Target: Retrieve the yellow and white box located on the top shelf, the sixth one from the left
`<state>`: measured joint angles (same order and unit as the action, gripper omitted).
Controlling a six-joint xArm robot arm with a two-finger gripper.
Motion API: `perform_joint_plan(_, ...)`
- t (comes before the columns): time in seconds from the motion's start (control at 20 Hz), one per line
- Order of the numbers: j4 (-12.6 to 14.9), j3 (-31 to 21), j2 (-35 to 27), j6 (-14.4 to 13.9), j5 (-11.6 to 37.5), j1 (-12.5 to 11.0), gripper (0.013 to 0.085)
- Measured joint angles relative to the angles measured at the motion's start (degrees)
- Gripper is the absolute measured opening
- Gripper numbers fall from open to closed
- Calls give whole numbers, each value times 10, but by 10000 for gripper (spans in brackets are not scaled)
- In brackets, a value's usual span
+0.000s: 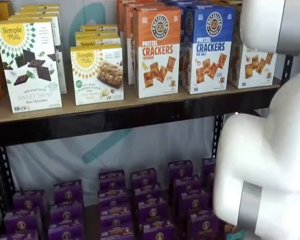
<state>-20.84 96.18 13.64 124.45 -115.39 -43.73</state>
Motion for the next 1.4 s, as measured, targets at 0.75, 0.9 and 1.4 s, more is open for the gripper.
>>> perform_joint_plan(0.75,-69,-77,85,-27,93,-1,850)
perform_joint_plan(0.9,-120,-103,109,-28,149,-14,850)
perform_joint_plan(1.4,-93,-89,90,-6,264,15,850)
